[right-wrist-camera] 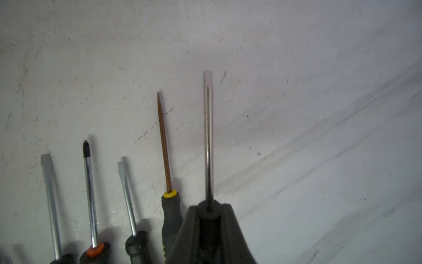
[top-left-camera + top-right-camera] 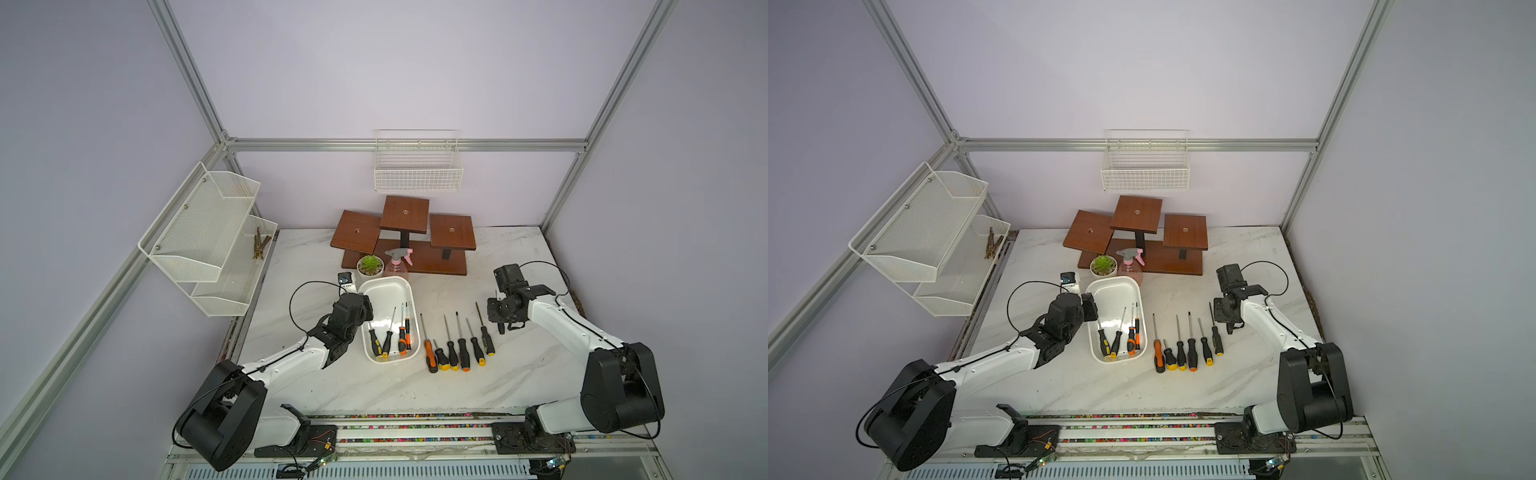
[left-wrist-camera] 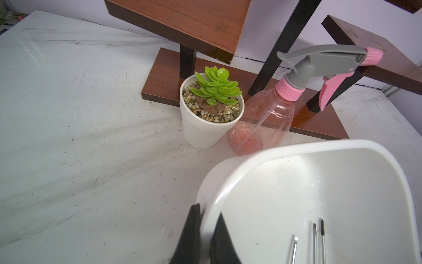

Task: Take out the screwdriver from the storage box
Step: Place the screwdriver at the center of the board.

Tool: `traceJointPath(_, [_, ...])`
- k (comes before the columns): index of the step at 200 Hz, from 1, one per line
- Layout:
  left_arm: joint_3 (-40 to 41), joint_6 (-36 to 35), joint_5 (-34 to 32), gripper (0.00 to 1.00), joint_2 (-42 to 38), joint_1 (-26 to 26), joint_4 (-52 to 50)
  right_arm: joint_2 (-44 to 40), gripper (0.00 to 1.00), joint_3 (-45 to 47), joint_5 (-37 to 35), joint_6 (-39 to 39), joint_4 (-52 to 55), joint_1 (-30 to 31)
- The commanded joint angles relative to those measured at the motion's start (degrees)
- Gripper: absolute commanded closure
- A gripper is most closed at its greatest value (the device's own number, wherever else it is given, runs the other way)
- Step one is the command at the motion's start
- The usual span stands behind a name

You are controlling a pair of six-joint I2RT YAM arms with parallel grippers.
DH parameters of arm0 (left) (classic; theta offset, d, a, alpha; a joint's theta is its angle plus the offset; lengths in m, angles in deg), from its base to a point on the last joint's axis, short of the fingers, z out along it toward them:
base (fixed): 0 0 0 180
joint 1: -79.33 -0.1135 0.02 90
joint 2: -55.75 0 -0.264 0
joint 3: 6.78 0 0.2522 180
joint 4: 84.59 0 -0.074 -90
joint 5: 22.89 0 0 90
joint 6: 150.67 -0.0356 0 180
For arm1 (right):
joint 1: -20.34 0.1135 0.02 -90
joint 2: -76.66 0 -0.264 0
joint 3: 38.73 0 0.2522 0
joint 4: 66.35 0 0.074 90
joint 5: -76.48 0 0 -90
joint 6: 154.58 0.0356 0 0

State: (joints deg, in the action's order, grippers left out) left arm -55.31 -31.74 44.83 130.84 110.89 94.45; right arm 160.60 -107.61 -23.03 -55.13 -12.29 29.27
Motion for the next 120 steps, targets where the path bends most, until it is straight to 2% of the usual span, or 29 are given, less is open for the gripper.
traceJointPath(1, [0.6, -0.1, 0.0, 1.0, -0.8, -0.2, 2.3, 1.8, 1.0, -1.6, 2.3, -1.9, 1.2, -1.0])
traceJointPath(64, [0.4, -0.1, -0.2, 1.0, -0.5, -0.3, 2.4, 8.9, 1.0, -3.7, 5.0, -3.2, 3.4, -2.1])
traceJointPath(120, [1.0, 0.2, -0.1, 1.0, -1.3, -0.5, 2.7, 11.7, 1.0, -4.5, 5.7, -3.6, 4.1, -2.5])
